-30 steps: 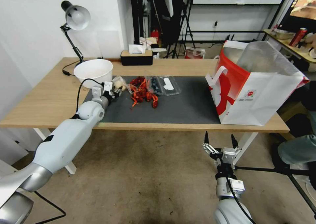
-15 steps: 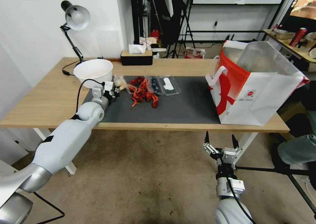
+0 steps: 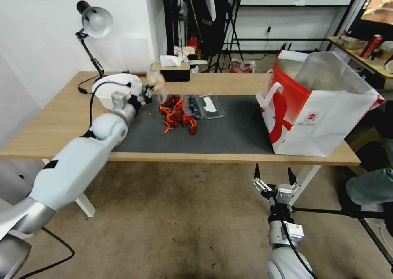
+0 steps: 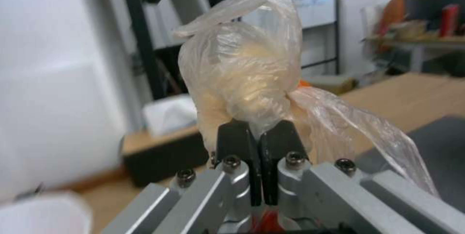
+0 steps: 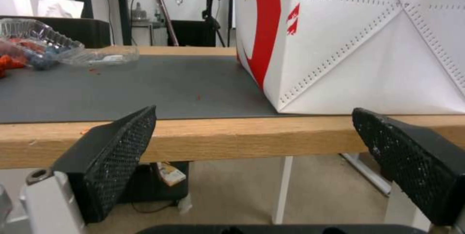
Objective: Pick up the trash from the table and place it into the takeout bag.
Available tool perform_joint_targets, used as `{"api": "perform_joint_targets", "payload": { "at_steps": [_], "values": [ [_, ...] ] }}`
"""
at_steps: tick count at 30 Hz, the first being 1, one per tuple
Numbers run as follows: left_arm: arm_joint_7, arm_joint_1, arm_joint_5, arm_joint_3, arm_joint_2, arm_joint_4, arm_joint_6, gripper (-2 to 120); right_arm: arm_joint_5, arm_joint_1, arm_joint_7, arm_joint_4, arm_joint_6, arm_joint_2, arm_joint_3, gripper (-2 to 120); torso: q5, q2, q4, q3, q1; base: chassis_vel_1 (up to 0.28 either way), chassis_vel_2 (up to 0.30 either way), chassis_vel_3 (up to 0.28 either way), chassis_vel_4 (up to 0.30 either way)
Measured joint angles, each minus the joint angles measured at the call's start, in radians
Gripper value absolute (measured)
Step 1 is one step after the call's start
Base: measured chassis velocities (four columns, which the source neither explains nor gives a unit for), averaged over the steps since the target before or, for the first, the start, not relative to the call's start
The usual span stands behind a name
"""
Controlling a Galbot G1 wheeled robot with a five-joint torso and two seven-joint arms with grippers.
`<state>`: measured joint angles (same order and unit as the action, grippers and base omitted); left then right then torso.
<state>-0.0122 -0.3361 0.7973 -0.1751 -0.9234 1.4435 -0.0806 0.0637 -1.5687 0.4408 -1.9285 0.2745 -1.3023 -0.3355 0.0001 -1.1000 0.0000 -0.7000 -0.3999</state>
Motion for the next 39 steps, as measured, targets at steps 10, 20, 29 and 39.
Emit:
{"api": "perform_joint_targets", "payload": {
  "at_steps": [10, 20, 29, 39],
  "values": [
    [-0.008, 0.214, 0.086, -0.230, -0.040, 0.068, -0.001, 0, 0.000, -0.007, 0.000, 0.001, 0.007, -0.006, -0.011, 100, 0.0002, 0.000, 0.0000, 0.000, 0.000, 0.000, 0.000, 0.000, 0.000],
    [-0.036, 0.447, 0.172, -0.427, -0.218, 0.060, -0.024, 0, -0.005, -0.015, 0.002, 0.001, 0.012, -0.019, -0.017, 100, 0.0004, 0.000, -0.0002, 0.000, 0.000, 0.000, 0.000, 0.000, 0.000],
    [-0.043, 0.588, 0.236, -0.570, -0.341, 0.004, -0.049, 0, -0.005, -0.014, 0.003, 0.000, 0.014, -0.021, -0.022, 100, 0.0001, 0.000, 0.0000, 0.000, 0.000, 0.000, 0.000, 0.000, 0.000],
    [-0.022, 0.677, 0.290, -0.685, -0.438, -0.090, -0.118, 0, -0.002, -0.013, 0.004, 0.000, 0.018, -0.023, -0.026, 100, 0.0000, 0.000, 0.0000, 0.000, 0.000, 0.000, 0.000, 0.000, 0.000]
  ]
}}
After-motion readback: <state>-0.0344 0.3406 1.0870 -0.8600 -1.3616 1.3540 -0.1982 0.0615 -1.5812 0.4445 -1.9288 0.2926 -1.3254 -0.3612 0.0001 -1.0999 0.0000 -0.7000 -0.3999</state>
